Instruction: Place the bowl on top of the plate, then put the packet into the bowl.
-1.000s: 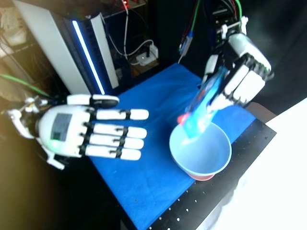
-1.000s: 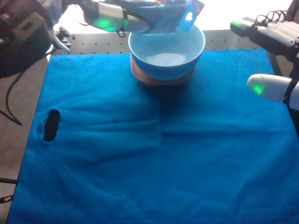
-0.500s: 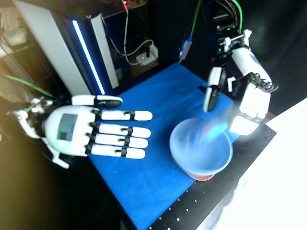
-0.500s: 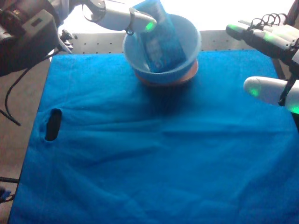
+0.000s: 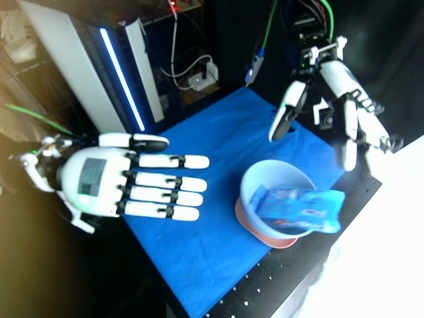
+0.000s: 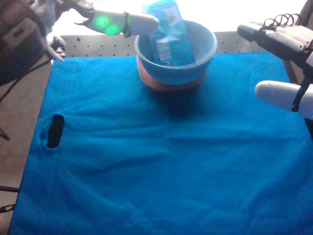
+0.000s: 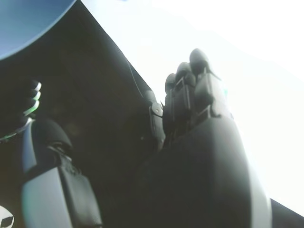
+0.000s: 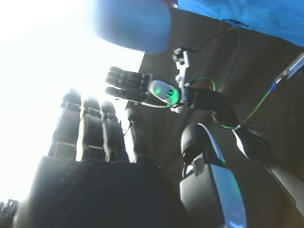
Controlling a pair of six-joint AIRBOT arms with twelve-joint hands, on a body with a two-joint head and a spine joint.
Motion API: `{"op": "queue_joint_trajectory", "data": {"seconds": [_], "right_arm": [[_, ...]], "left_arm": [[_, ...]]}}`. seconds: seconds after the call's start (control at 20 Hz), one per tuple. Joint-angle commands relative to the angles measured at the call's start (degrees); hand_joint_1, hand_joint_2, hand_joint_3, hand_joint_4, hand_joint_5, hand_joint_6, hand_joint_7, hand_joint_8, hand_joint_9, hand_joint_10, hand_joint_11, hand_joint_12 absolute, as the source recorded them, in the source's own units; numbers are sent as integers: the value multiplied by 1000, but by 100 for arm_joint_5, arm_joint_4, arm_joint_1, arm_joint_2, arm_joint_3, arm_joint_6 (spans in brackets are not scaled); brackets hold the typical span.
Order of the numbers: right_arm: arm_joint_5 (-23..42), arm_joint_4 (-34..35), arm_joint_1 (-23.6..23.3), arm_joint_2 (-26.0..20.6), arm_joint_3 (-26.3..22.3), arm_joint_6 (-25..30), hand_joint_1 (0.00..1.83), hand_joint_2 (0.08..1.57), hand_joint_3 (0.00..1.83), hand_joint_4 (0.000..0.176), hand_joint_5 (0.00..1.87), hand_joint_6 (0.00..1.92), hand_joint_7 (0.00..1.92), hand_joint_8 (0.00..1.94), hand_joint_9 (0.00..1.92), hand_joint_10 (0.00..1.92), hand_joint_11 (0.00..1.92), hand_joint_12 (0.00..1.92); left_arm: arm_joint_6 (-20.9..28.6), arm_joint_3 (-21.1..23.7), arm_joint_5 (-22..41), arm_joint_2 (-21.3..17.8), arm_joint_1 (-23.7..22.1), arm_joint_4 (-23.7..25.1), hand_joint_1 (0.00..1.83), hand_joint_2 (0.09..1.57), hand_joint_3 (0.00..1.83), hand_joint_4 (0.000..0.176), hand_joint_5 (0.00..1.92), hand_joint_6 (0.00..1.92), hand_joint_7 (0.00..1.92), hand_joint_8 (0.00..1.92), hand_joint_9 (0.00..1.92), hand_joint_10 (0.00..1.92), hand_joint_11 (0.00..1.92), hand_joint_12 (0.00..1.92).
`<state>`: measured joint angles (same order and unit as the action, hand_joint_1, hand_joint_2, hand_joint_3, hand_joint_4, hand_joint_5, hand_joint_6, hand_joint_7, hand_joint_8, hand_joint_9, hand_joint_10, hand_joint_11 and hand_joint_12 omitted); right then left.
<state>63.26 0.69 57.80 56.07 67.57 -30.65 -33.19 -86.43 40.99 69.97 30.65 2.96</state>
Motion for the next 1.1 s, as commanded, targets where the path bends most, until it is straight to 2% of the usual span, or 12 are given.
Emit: {"op": "queue_joint_trajectory", "data": {"seconds": [0.0, 0.15, 0.3, 0.4, 0.45, 0.5, 0.55, 0.6, 0.75, 0.9, 0.95, 1.05], "right_arm": [[713, 133, -32, 9, -6, 23, 122, 1269, 0, 144, 0, 0, 0, 0, 0, 0, 0, 0], [763, 166, -20, -55, -65, 23, 123, 1272, 0, 127, 0, 0, 0, 0, 0, 0, 0, 0], [1094, 355, 108, -146, -142, 23, 29, 1313, 10, 88, 0, 0, 0, 0, 0, 0, 0, 0], [1722, 816, 565, -274, -298, 23, 20, 1285, 0, 111, 0, 0, 0, 0, 0, 0, 0, 0], [2013, 1024, 800, -380, -421, 23, 104, 1220, 0, 143, 0, 0, 0, 0, 0, 0, 0, 0], [2089, 1079, 862, -403, -446, 22, 133, 1201, 0, 137, 0, 0, 0, 0, 0, 0, 0, 0], [2279, 1241, 1036, -452, -531, 22, 141, 1197, 0, 160, 0, 0, 0, 0, 0, 0, 0, 0], [2356, 1306, 1104, -465, -576, 22, 160, 1201, 0, 173, 0, 0, 0, 0, 0, 0, 0, 0], [2375, 1313, 1150, -471, -653, 22, 203, 1187, 0, 176, 0, 0, 0, 0, 0, 0, 10, 4], [2458, 1345, 1243, -474, -745, 22, 178, 1131, 0, 176, 0, 0, 0, 0, 0, 0, 5, 2], [2508, 1373, 1302, -475, -770, 22, 187, 1130, 0, 176, 0, 0, 0, 0, 0, 0, 0, 0], [2712, 1492, 1517, -487, -858, 23, 191, 1106, 0, 176, 0, 0, 0, 0, 0, 0, 0, 0]], "left_arm": [[32, 26, 879, -68, 2, -140, 834, 862, 0, 123, 251, 1, 164, 2, 114, 2, 0, 272], [31, 463, 1454, -587, 583, -395, 791, 864, 0, 139, 220, 0, 153, 4, 91, 9, 0, 144], [26, 910, 2129, -1079, 1408, -911, 739, 833, 0, 167, 120, 2, 93, 2, 45, 6, 0, 28], [20, 1229, 2678, -1305, 1956, -1197, 740, 821, 0, 174, 103, 0, 72, 0, 12, 0, 0, 1], [3, 1435, 2970, -1424, 2193, -1281, 720, 794, 0, 176, 102, 0, 51, 0, 2, 0, 0, 0], [-8, 1501, 3089, -1456, 2287, -1309, 697, 786, 0, 176, 91, 0, 28, 0, 0, 0, 0, 0], [-87, 1749, 3485, -1566, 2651, -1472, 763, 797, 0, 144, 89, 0, 9, 0, 0, 0, 0, 0], [-164, 1976, 3841, -1655, 2999, -1650, 777, 784, 0, 164, 79, 0, 1, 0, 0, 0, 0, 0], [-181, 2370, 4700, -1731, 3843, -2152, 840, 761, 0, 176, 85, 4, 0, 0, 0, 0, 0, 0], [-179, 2792, 5522, -1735, 4605, -2622, 726, 731, 0, 176, 55, 0, 0, 0, 0, 0, 0, 0], [-178, 2870, 5673, -1725, 4742, -2701, 716, 739, 0, 174, 53, 0, 0, 0, 0, 0, 0, 0], [-170, 2952, 5809, -1675, 4840, -2786, 681, 775, 0, 148, 32, 0, 0, 0, 0, 0, 0, 0]]}}
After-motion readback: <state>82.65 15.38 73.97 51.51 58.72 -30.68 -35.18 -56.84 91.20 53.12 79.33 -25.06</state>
